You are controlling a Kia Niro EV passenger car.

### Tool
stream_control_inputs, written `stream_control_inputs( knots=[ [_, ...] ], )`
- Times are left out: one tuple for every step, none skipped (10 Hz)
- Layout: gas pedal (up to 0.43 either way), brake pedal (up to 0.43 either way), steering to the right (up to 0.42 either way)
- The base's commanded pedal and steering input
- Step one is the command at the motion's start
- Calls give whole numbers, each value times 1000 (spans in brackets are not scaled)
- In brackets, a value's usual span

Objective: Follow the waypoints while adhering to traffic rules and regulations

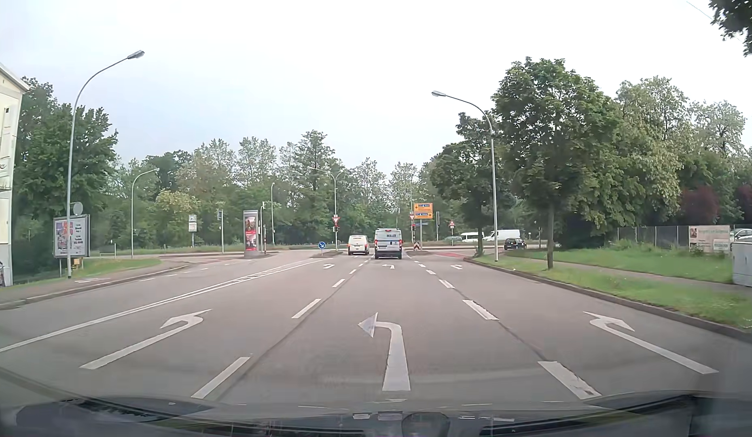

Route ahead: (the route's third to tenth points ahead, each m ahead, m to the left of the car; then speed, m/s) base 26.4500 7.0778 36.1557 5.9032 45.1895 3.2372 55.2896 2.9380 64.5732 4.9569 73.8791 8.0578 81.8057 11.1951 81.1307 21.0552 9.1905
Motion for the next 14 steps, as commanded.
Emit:
stream_control_inputs(
  knots=[
    [0, 159, -7],
    [0, 171, -7],
    [0, 171, -6],
    [0, 171, -5],
    [0, 159, -5],
    [0, 159, -3],
    [0, 159, -2],
    [0, 152, -2],
    [0, 140, -2],
    [0, 122, -2],
    [0, 122, -2],
    [0, 122, -2],
    [0, 122, -2],
    [0, 128, -2]
  ],
)
